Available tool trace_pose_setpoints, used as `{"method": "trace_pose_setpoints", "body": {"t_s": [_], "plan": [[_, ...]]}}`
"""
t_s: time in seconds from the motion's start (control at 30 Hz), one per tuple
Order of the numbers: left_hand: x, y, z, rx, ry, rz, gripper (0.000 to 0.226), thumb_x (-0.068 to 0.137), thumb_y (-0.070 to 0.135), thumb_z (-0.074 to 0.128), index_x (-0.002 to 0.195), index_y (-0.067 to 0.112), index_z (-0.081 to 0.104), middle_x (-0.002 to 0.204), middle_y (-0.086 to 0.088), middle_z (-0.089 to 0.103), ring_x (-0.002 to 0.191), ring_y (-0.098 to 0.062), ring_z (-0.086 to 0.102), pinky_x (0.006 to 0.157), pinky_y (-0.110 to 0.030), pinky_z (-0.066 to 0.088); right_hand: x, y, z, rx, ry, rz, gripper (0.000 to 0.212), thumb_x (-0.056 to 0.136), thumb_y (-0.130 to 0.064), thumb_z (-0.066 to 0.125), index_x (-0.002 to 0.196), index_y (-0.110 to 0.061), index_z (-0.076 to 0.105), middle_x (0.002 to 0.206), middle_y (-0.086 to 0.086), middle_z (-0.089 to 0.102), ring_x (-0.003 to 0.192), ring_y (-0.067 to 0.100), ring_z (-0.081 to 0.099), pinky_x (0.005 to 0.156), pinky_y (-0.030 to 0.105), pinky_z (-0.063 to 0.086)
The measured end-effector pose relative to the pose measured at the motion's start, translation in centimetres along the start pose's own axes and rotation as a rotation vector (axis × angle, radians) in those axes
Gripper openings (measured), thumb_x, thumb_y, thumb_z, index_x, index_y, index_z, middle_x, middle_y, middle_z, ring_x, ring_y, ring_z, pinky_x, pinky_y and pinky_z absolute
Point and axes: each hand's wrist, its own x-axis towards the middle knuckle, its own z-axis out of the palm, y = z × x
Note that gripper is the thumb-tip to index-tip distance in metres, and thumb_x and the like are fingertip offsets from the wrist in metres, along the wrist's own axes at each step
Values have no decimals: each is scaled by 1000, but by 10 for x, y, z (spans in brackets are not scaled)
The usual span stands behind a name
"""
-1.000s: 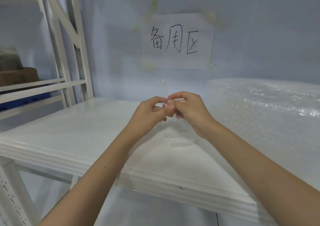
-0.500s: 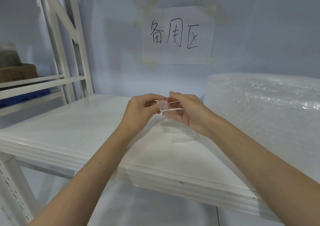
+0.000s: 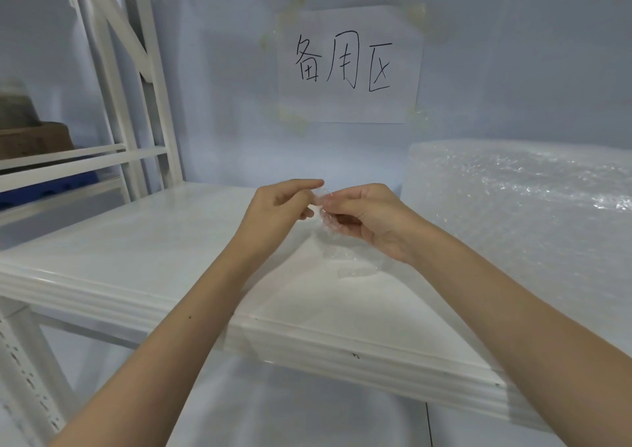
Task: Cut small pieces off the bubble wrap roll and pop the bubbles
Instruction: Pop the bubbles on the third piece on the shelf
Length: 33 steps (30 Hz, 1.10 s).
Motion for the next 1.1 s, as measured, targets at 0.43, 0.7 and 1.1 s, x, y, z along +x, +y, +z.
{"method": "trace_pose_setpoints", "body": {"t_s": [0.43,0.7,1.1], "plan": [[6,-6,-5,-144,9,-61,14,88,10,70,100,11,74,82,-6,71,77,-13,65,90,-32,55,-2,3,5,-170,-22,-83,15,85,-11,72,93,2,73,81,10,67,75,16,63,78,27,59],[6,-7,-5,-225,12,-71,21,89,20,70,108,13,71,85,-5,72,82,-17,66,92,-34,56,-4,2,6,-173,-49,-105,15,87,-13,71,93,1,71,83,13,70,71,16,65,74,25,59],[4,-7,-3,-148,-62,-96,11,87,8,71,96,13,73,80,-4,70,81,-16,65,92,-33,55,1,4,3,-27,3,-96,16,91,-8,65,99,5,68,81,10,63,67,17,62,71,23,58]]}}
